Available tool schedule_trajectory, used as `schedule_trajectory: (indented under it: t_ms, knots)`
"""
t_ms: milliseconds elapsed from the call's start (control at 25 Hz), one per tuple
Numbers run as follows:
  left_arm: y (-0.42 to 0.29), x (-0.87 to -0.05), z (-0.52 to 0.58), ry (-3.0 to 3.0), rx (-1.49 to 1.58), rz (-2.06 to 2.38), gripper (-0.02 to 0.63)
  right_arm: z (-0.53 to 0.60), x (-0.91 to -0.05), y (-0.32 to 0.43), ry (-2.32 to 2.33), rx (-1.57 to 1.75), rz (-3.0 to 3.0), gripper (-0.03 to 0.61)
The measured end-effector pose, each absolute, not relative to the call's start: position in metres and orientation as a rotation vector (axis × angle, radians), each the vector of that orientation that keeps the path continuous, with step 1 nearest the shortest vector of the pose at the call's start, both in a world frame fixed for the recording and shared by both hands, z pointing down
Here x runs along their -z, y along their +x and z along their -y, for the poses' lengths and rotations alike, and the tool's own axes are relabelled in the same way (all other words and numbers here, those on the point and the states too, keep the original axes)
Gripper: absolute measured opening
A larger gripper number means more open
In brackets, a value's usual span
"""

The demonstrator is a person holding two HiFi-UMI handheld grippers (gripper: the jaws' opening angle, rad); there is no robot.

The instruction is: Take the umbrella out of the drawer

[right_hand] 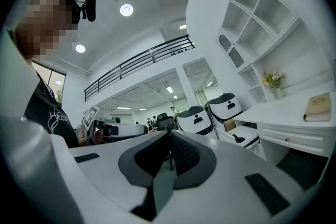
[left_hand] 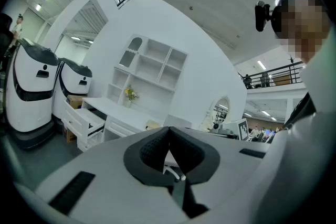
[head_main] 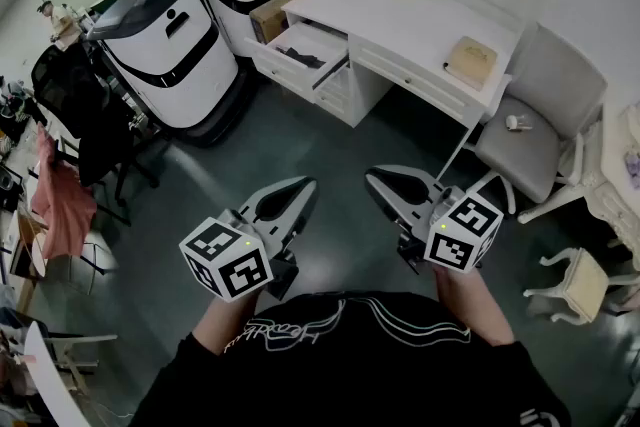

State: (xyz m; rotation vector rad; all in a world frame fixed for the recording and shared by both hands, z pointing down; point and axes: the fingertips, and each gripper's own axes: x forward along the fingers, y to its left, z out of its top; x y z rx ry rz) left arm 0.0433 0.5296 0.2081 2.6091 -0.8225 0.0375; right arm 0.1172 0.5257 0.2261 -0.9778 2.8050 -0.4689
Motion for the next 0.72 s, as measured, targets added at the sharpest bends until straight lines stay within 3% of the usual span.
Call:
schedule_trajectory:
  t_ms: [720]
  knots:
    - [0.027,-0.242,-0.473,2.571,-0.031,0.847,0.020,-0.467,-0.262,0.107,-0.982,0.516,-2.841,0.049]
